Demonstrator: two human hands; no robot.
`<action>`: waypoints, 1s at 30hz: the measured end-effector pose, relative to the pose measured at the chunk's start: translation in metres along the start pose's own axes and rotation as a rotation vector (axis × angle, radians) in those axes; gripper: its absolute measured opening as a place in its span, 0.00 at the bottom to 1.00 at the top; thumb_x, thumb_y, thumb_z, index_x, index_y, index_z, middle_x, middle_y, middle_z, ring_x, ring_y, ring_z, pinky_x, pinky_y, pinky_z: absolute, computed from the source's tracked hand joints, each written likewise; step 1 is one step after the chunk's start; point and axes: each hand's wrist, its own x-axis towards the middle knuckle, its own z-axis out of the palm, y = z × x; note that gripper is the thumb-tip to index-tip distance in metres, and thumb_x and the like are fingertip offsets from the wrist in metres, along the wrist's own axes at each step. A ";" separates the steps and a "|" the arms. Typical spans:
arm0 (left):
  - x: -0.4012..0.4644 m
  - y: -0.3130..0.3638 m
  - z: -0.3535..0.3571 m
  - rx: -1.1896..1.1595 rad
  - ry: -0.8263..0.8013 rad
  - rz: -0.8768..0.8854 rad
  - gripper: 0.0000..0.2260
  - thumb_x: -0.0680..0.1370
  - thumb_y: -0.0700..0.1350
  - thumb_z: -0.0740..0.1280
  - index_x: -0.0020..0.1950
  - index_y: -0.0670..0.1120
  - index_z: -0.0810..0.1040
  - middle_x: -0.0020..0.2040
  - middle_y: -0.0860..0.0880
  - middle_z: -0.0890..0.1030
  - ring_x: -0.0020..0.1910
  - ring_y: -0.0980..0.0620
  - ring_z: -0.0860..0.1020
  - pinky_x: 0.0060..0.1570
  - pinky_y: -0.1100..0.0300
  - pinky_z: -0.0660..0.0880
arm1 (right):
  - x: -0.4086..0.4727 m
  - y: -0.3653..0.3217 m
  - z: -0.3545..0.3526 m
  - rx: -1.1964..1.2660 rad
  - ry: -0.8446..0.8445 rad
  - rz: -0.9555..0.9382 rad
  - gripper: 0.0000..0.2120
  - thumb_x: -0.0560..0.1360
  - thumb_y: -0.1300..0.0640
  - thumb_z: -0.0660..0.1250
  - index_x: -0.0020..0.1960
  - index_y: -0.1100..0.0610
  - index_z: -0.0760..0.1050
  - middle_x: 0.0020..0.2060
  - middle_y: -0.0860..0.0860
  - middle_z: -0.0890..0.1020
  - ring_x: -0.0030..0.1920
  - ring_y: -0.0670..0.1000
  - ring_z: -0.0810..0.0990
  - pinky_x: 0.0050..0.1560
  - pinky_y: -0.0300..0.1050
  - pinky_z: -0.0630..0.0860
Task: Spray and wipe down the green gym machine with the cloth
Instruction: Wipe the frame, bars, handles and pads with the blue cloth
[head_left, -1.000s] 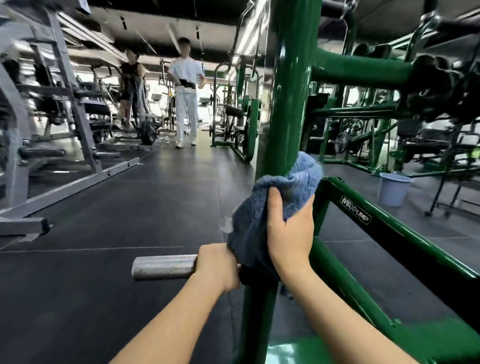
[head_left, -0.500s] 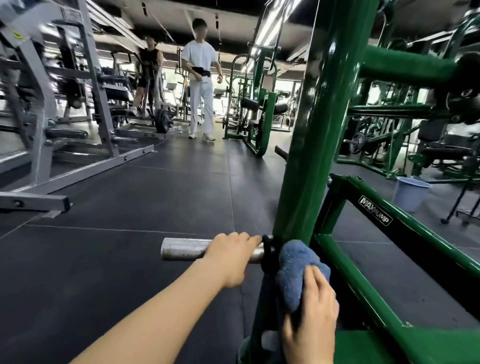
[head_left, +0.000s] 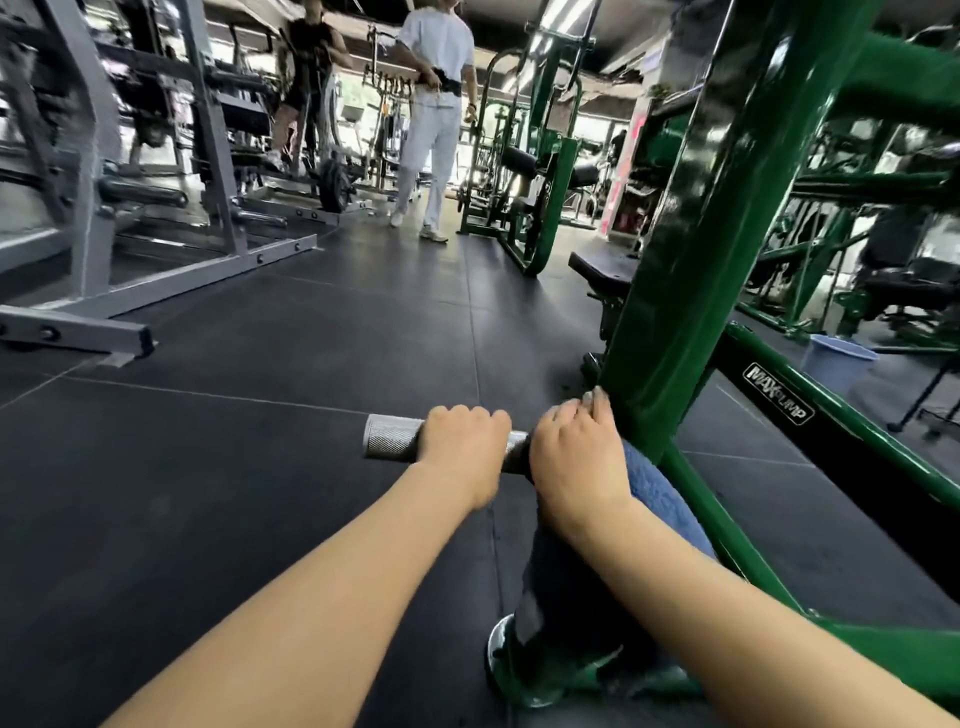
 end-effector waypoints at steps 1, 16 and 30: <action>0.000 0.000 0.000 -0.005 0.000 0.001 0.16 0.74 0.42 0.66 0.61 0.46 0.68 0.59 0.47 0.76 0.60 0.45 0.75 0.53 0.54 0.68 | 0.010 0.004 -0.005 -0.026 -0.010 -0.111 0.19 0.76 0.58 0.60 0.65 0.65 0.70 0.60 0.61 0.76 0.63 0.60 0.73 0.71 0.56 0.58; -0.006 -0.002 -0.004 -0.034 0.013 0.027 0.18 0.75 0.43 0.66 0.63 0.45 0.68 0.61 0.45 0.76 0.61 0.45 0.74 0.56 0.54 0.68 | -0.076 0.018 0.062 0.036 0.292 -0.144 0.24 0.72 0.67 0.50 0.64 0.75 0.71 0.63 0.71 0.73 0.65 0.70 0.72 0.72 0.58 0.53; -0.004 -0.002 0.003 -0.043 0.074 0.035 0.17 0.73 0.44 0.66 0.61 0.46 0.69 0.59 0.46 0.76 0.59 0.44 0.76 0.52 0.54 0.67 | -0.028 0.002 0.013 -0.081 0.263 0.044 0.23 0.66 0.60 0.59 0.59 0.67 0.75 0.50 0.61 0.79 0.50 0.60 0.74 0.55 0.53 0.67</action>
